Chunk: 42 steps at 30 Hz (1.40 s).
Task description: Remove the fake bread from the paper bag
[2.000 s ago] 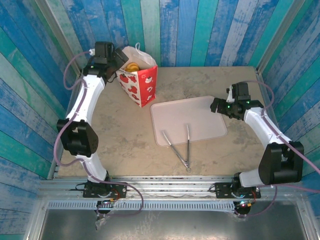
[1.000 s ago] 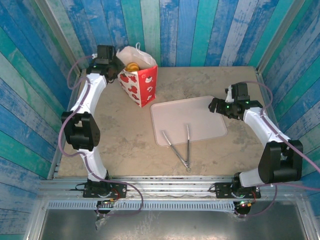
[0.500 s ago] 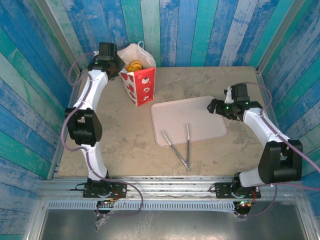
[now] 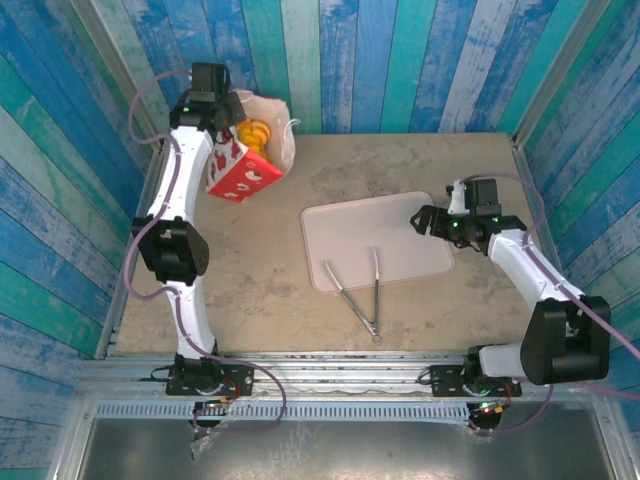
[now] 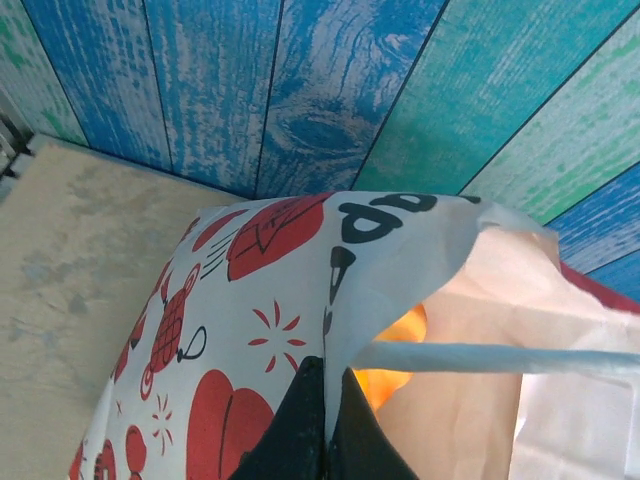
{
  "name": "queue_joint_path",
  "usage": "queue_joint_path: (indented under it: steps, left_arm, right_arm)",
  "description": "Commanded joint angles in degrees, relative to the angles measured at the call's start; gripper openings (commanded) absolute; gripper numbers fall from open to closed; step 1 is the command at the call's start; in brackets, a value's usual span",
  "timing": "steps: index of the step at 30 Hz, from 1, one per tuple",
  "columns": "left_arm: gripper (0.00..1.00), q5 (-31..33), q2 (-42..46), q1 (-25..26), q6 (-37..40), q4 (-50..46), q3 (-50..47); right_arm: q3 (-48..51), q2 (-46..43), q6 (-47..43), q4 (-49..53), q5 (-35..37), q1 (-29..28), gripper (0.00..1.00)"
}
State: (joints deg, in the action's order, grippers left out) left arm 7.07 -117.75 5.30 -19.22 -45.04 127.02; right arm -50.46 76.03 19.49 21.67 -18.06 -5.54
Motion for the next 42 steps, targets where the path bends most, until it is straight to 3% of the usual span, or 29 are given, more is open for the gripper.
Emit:
queue_joint_path:
  steps: [1, 8, 18, 28, 35, 42]
  left_arm:
    - [0.00, 2.0, -2.9, -0.2, 9.5, 3.9, 2.1]
    - [0.00, 0.7, 0.3, -0.1, 16.8, 7.4, -2.5]
    - [0.00, -7.1, 14.4, 0.2, 22.3, 20.7, -24.8]
    - [0.00, -3.4, 17.8, 5.2, 26.6, 21.5, -27.6]
    - [0.02, -1.8, 21.7, 9.1, 31.0, 25.7, -34.9]
    - [0.04, -2.5, 25.2, 11.0, 30.8, 29.2, -40.1]
  right_arm:
    - [1.7, -1.8, -0.2, -1.3, -0.7, -1.4, 1.00]
    - [4.7, -2.8, 1.2, -1.7, 2.2, -6.3, 1.00]
    - [10.0, -6.4, 1.6, 0.1, 8.5, -13.7, 0.98]
    - [17.5, -16.6, 4.9, 1.5, 12.6, -20.1, 1.00]
    - [22.5, -20.7, 8.7, 2.9, 17.3, -30.4, 1.00]
    - [24.0, -21.7, 11.5, 3.6, 20.5, -39.1, 1.00]
